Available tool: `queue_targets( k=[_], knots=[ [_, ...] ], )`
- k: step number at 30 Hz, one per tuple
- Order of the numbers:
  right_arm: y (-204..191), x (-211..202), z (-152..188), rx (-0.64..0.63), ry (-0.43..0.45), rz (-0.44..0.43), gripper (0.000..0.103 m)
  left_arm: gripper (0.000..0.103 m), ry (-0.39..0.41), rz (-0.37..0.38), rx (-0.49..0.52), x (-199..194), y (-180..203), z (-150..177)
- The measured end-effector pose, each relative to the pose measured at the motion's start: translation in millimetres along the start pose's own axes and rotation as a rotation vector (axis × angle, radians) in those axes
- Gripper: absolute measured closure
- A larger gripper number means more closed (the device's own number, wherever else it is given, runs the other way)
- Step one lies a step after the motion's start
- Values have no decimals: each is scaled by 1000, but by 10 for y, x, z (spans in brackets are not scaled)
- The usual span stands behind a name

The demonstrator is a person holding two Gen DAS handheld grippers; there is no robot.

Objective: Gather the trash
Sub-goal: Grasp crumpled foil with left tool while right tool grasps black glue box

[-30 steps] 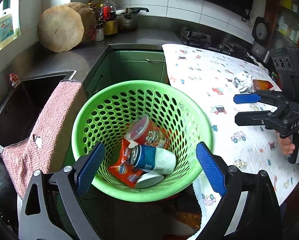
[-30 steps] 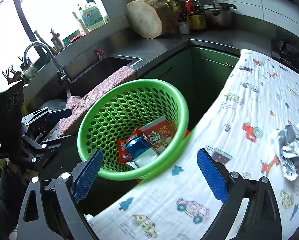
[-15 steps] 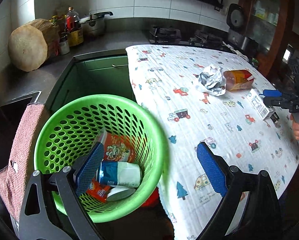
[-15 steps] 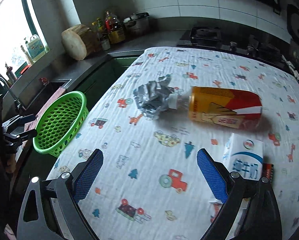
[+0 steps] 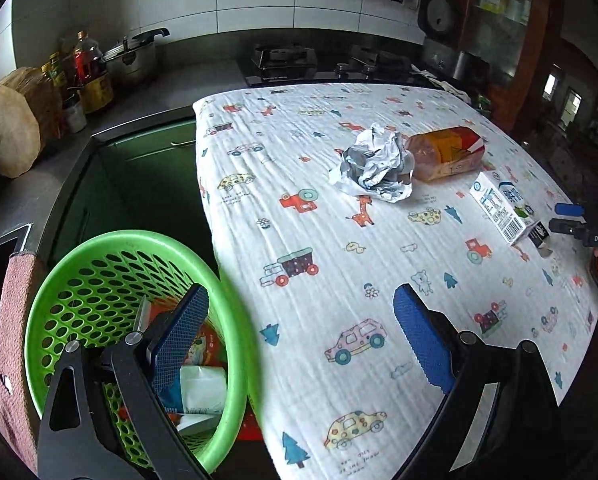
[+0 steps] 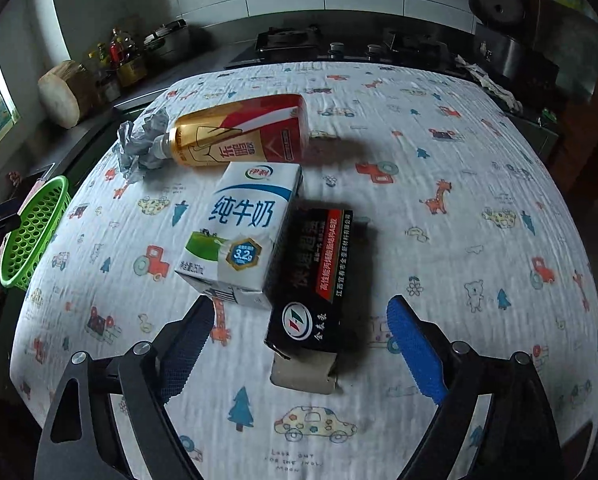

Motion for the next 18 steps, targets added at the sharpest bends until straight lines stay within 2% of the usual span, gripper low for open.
queue_targets(
  k=[8,18],
  knots=[
    [-6,261,130,-40,-43,23,28,10,-23,16,58,328,217,-217],
    [334,306,80,13,-50,69,32,10,-56,63,116,706,395,-403]
  ],
)
Point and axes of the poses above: each gripper's, at about its wrist camera, not at the fingertips, and x roughly the way its jaws point, y to its right, z to its underside, the point moved 1 cm from there along x, roughly the way its jaws point, and after that the axes turned 6 degrees about y, right-handed, at the moved point
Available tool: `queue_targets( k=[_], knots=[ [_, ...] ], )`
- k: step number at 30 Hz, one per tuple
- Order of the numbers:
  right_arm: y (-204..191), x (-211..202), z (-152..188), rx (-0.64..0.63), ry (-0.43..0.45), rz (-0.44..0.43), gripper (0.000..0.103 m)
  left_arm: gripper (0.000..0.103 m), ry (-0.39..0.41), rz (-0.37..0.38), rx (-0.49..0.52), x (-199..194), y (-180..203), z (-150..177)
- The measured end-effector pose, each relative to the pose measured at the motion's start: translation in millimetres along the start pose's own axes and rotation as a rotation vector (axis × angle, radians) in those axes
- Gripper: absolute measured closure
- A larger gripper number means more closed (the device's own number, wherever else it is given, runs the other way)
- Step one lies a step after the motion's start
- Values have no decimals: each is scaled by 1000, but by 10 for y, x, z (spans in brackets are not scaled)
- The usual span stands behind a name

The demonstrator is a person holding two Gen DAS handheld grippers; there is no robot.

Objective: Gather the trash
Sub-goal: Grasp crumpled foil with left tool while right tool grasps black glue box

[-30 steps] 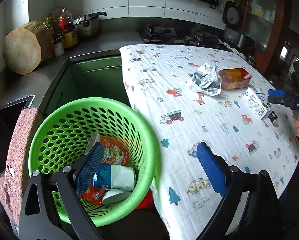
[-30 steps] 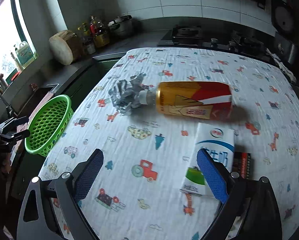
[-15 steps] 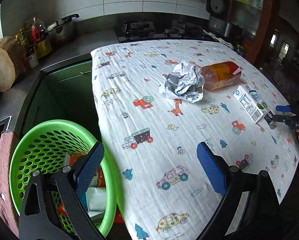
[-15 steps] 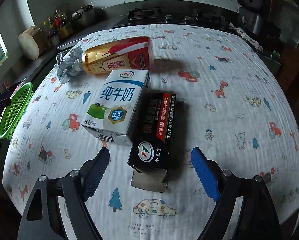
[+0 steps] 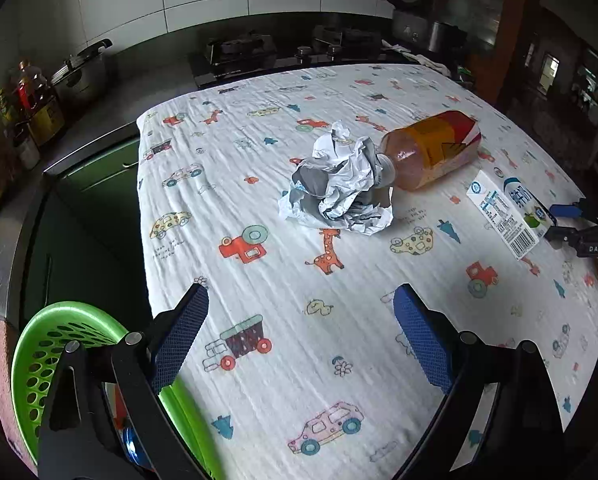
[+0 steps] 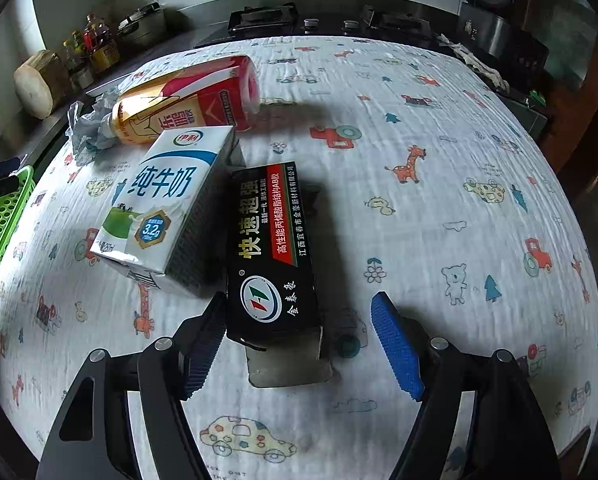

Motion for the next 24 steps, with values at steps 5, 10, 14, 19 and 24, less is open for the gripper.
queue_targets(
  k=[5,10,14,19,24],
  knots=[
    [-8,36,-63,-29,1,-5,32,10,-19,12,35,187,81,-64],
    [-54,123,-167,-54,1,-27,32,10,-31,19,67,321,140,-109],
    [-86,231,-246,-81,-9,-39,36,10,-37,38,84,422,162,-154],
    [-72,290,-316,-84,-8,-49,46,6,-30,56,91,548,175,-254],
    [13,281,-346,-48,-11,-73,58,5,-17,79,94,671,197,-412]
  ],
)
Point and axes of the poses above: each gripper's, at about its wrist camera, not at the fingertips, and x roughly the way its jaws point, y to its right, z to its underside, the point moved 1 cm from there along x, roughly the way its jaws point, and after that the axes turned 6 degrees about y, right-handed, at the moved point
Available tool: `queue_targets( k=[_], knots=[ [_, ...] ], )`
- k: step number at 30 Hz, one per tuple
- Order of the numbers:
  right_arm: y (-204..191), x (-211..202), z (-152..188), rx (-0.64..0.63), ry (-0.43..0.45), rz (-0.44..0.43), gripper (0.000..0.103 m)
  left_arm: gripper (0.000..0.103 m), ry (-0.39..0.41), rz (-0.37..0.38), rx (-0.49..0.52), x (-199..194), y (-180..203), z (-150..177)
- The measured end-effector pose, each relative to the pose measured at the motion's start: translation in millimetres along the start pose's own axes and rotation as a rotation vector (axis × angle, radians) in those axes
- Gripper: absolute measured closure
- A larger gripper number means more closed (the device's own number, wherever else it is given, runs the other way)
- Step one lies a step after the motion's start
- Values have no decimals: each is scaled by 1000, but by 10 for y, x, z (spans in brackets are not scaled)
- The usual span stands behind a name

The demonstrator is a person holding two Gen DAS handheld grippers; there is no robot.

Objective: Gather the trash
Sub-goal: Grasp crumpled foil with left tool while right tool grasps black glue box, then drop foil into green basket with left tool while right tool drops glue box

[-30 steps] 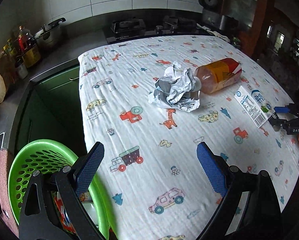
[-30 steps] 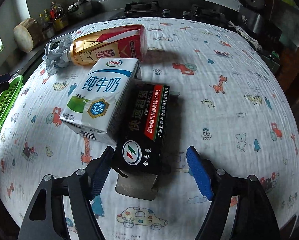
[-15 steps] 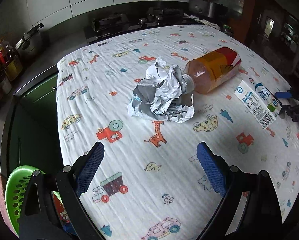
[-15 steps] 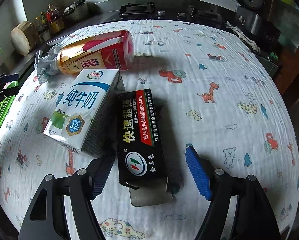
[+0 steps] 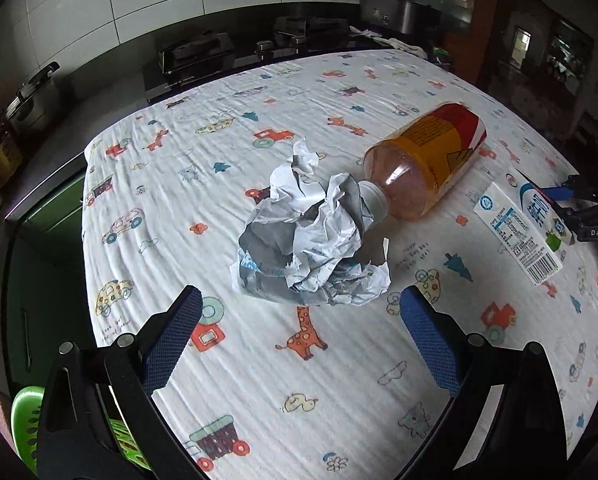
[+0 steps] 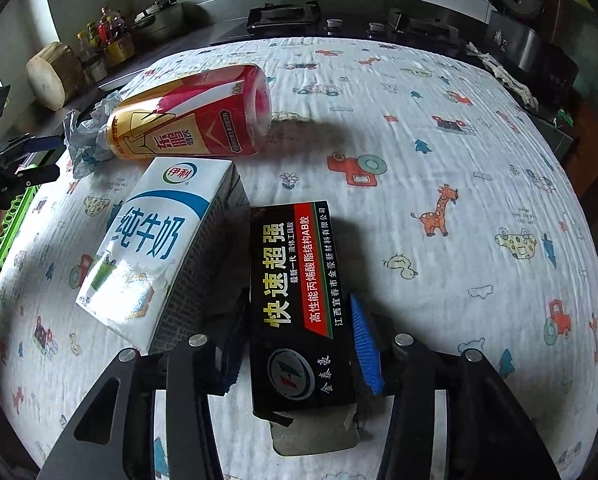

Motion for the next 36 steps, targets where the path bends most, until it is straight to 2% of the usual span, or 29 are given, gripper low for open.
queue_targets(
  k=[3,9,13,14,16,19,21,23,28,31,36],
  knots=[
    [28,-15,2,16,-4,-10,58,5,-2,20,-14,96,-44,-98],
    [20,-19,14,10,-7,-19,58,7,-11,91,-110,285,-215,-147],
    [14,2,-8,6,-2,-18,58,29,-25,147,-165,383,-277,-105],
    [9,10,-14,3,0,-17,58,31,-28,148,-173,401,-283,-91],
    [2,17,-24,0,3,-15,58,47,-23,152,-178,406,-286,-69],
    [6,12,-26,9,6,-17,58,64,-3,135,-181,348,-295,-57],
    [7,-13,-18,21,13,-16,58,70,6,121,-185,282,-307,-52],
    [5,-56,-13,28,20,-16,58,85,21,99,-167,203,-282,-40],
    [-35,-262,-31,40,57,-9,59,85,43,41,-126,-23,-226,26],
    [-104,-445,-60,30,84,-9,59,85,58,23,-136,-224,-238,99],
    [-404,-776,-136,-19,134,-53,59,85,107,-53,-159,-759,-333,271]
  ],
)
Point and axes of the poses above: each gripper's, at about its wrist camera, not at the fingertips, and x roughly the way its jaws point, y to its right, z to its underside, the point moved 1 cm from there along x, roughly the way its jaws point, and after that the axes turned 6 degrees about y, right-handed, at the moved point
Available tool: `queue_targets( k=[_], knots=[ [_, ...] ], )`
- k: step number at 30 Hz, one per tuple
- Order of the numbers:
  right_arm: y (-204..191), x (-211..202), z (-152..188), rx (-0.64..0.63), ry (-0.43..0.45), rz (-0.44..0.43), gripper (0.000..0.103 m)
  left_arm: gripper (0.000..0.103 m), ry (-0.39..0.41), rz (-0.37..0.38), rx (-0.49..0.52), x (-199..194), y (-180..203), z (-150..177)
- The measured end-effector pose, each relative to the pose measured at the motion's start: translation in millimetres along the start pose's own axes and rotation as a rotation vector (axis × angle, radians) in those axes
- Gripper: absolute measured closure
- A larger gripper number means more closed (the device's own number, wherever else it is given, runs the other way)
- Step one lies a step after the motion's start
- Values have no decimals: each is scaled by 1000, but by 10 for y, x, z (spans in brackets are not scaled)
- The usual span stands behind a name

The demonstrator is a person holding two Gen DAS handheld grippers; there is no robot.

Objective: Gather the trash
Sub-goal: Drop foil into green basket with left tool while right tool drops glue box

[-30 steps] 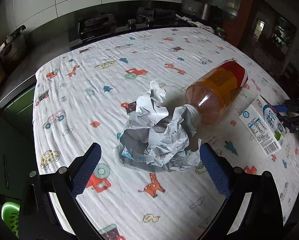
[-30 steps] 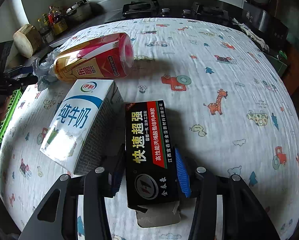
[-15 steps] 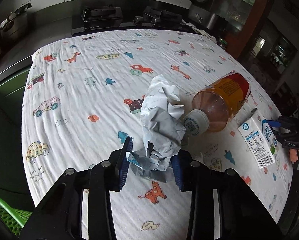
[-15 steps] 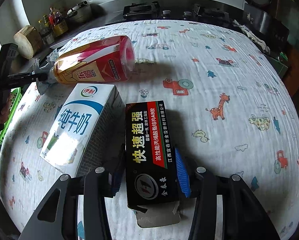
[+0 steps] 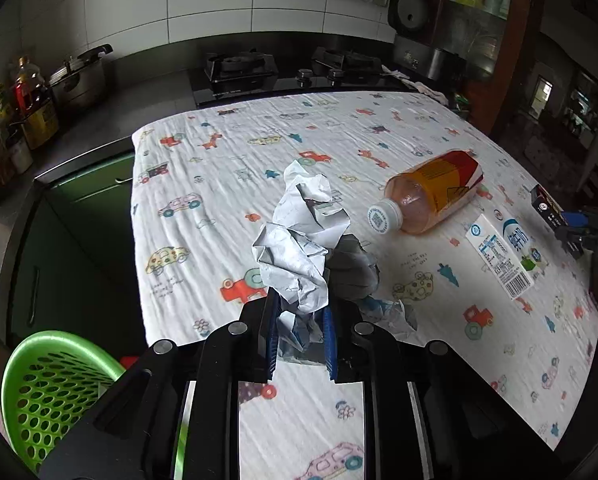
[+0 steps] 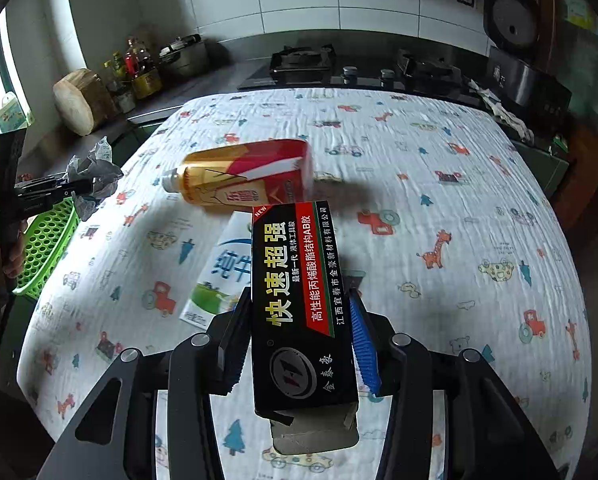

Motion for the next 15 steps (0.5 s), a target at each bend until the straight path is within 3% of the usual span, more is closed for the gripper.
queue_targets(
  k=[7,15],
  knots=[
    [-721,-56,-197,-87,16,-122,59,85,55,-152,-55,-849,-443,268],
    [-1715,217,-390,-195,3,-273,59,82,-20,-345,-99,-1301,-1057,806]
  ],
)
Point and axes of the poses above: each gripper's, at about its wrist camera, not at the fingertips, and x roughly the way its jaws point, y to its right, z to its underside, the point moved 1 cm from there along x, roughly the way its jaws point, and after that the axes turned 6 degrees about y, right-handed, at the moved point
